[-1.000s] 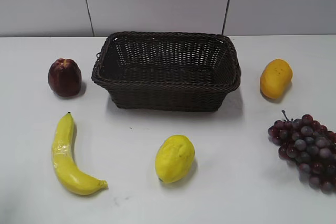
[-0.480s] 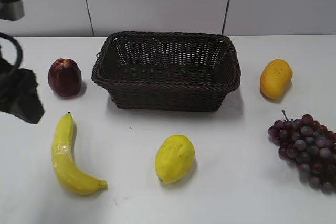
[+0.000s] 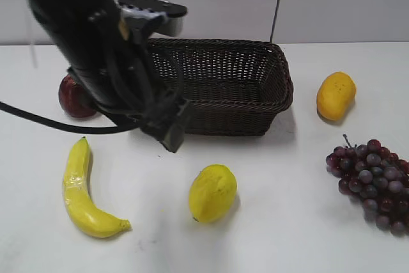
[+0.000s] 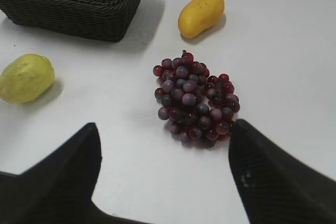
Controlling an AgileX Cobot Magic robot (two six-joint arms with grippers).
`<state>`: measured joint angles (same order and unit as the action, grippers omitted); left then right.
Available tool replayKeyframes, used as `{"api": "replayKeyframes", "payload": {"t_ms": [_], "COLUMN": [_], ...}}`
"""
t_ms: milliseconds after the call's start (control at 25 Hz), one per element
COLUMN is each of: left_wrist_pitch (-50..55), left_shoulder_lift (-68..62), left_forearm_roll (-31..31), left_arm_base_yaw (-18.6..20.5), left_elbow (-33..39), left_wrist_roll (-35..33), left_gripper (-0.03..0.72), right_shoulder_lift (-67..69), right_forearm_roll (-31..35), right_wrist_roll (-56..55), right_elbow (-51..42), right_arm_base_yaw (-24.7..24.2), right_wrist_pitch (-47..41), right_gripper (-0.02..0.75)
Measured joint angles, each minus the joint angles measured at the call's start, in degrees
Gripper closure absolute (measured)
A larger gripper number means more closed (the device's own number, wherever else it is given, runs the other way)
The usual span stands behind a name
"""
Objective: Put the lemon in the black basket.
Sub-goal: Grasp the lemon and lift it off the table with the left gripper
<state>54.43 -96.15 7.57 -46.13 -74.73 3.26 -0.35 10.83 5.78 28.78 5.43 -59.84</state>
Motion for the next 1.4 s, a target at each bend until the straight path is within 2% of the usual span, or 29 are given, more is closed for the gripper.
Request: {"api": "replayKeyframes", "payload": {"t_ms": [200, 440, 1000, 1400], "left_wrist_pitch": [-0.07, -1.68, -6.34, -8.01], "left_shoulder_lift": [-6.96, -11.64, -17.47, -21.97], "left_forearm_roll": [-0.06, -0.06, -0.15, 1.39], "left_arm_base_yaw": [-4.3, -6.71, -7.12, -7.06], "left_elbow": [-5.47, -6.71, -6.77, -6.82], "left_wrist_roll": [0.0, 0.0, 0.0, 2.54], "left_gripper": [0.071, 0.081, 0.093, 0.095], "right_shoulder_lift": [0.0, 0.0, 0.0, 0.0], "right_forearm_roll": [0.0, 0.0, 0.0, 0.0], "right_wrist_roll": [0.0, 0.0, 0.0, 0.0], "right_elbow": [0.0, 0.0, 0.0, 0.0], "right_arm_base_yaw": [0.0, 0.0, 0.0, 0.0], "right_wrist_pitch": [0.0, 0.0, 0.0, 0.0], "right_gripper": [0.167, 0.167, 0.167, 0.167]}}
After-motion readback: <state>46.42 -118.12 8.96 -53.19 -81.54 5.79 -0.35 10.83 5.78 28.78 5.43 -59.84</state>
